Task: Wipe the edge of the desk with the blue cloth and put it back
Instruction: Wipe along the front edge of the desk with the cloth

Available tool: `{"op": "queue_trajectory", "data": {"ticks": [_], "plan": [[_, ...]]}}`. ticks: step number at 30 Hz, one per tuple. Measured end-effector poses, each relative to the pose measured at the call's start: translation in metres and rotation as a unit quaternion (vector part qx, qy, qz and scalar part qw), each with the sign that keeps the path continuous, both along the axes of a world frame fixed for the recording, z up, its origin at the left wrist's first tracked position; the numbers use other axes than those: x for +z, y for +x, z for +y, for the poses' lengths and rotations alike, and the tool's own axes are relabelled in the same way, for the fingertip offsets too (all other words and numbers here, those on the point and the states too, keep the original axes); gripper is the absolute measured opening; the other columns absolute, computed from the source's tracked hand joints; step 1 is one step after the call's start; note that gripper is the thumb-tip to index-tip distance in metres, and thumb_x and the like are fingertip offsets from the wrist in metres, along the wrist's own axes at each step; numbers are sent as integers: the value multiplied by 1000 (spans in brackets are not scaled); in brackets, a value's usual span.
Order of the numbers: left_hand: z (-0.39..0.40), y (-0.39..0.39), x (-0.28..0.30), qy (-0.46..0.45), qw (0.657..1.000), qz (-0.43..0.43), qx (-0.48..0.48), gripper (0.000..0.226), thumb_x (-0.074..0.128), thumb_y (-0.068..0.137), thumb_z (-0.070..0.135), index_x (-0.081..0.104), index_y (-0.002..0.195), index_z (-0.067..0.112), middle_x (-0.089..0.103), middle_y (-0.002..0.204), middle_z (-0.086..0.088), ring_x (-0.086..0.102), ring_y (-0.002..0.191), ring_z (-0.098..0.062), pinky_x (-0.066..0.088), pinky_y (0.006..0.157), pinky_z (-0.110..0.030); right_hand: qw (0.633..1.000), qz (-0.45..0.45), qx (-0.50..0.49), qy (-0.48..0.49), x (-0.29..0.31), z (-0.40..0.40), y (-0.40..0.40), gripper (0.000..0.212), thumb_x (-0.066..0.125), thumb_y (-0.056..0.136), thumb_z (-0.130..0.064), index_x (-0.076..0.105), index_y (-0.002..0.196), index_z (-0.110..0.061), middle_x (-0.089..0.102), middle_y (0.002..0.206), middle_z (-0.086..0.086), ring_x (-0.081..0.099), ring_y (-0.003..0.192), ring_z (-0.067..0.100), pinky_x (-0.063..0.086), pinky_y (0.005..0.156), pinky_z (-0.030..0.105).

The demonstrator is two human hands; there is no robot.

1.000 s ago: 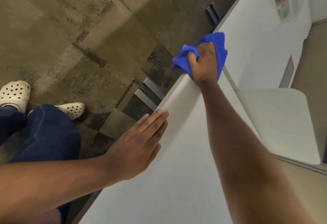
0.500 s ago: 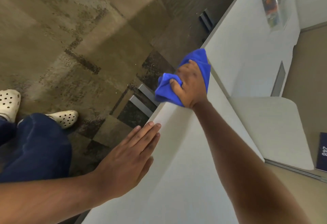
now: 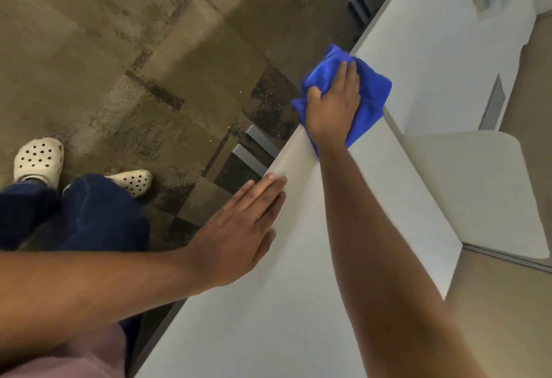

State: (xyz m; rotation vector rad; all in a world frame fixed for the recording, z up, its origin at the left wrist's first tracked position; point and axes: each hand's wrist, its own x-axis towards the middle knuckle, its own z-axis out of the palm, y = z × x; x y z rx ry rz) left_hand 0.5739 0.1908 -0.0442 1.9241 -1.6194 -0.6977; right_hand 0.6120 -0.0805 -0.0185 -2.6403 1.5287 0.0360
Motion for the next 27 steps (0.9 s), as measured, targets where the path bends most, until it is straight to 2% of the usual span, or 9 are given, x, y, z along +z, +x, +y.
{"op": "queue_trajectory", "data": {"ticks": [2, 5, 9, 11, 14, 17, 20, 24, 27], "plan": [[-1, 0, 1, -3, 1000, -11, 3, 65, 37, 113, 41, 19, 168, 11, 5, 178, -10, -2, 164, -30, 7, 132, -48, 1000, -4, -8, 3, -6, 25, -13, 74, 47, 104, -28, 14, 167, -9, 13, 176, 9, 12, 163, 27, 9, 132, 44], [-1, 0, 0, -6, 1000, -13, 9, 66, 42, 112, 40, 21, 168, 11, 9, 178, -11, 3, 164, -30, 12, 131, -50, 1000, -12, -24, 4, -10, 31, -16, 73, 48, 105, -26, 13, 167, -10, 13, 176, 9, 12, 163, 28, 11, 132, 45], [-1, -1, -3, -6, 1000, 8, 7, 69, 38, 112, 41, 9, 169, 15, -5, 178, -6, -11, 164, -26, 2, 131, -46, 998, 38, -59, -8, -5, -6, 13, 75, 50, 105, -23, 11, 167, -10, 12, 176, 12, 12, 163, 31, 12, 132, 45], [0, 1, -3, -17, 1000, -19, 10, 67, 38, 112, 41, 18, 168, 10, 4, 179, -10, -3, 165, -27, 3, 130, -45, 996, 59, -62, -14, -1, -25, 28, 69, 49, 102, -17, 21, 165, -10, 25, 172, 14, 22, 160, 32, 17, 131, 47], [1, 0, -4, -23, 999, -21, 5, 65, 35, 113, 41, 24, 167, 6, 9, 179, -12, 1, 165, -28, 7, 131, -44, 992, 120, -43, -20, 8, -48, 44, 49, 46, 100, -12, 48, 149, -8, 53, 149, 16, 48, 139, 36, 36, 119, 48], [1, -1, -6, -21, 999, -25, 9, 64, 33, 113, 41, 25, 167, 7, 11, 179, -13, 3, 166, -27, 8, 131, -44, 972, 231, 9, -38, 10, -51, 53, 41, 48, 102, -17, 54, 140, -5, 56, 142, 18, 52, 132, 36, 44, 113, 47], [1, -1, -6, -26, 999, -19, 10, 65, 32, 114, 42, 22, 167, 7, 9, 179, -12, 1, 166, -27, 9, 132, -45, 943, 320, 56, -68, 7, -40, 50, 44, 56, 101, -23, 56, 140, -2, 51, 146, 19, 44, 141, 40, 35, 121, 51], [-1, 0, -5, -11, 1000, -17, 7, 67, 39, 112, 42, 21, 168, 10, 7, 178, -11, 2, 165, -28, 12, 130, -47, 923, 356, 127, -67, 7, -9, 32, 44, 53, 102, -27, 60, 138, -2, 51, 151, 19, 24, 155, 41, 17, 129, 55], [-1, 1, -2, -8, 999, -38, 14, 66, 41, 111, 42, 28, 166, 10, 12, 178, -12, 4, 164, -29, 5, 134, -45, 915, 358, 173, -71, 4, 31, 14, 39, 44, 101, -25, 65, 126, -4, 60, 140, 18, 40, 144, 38, 17, 129, 56]]}}
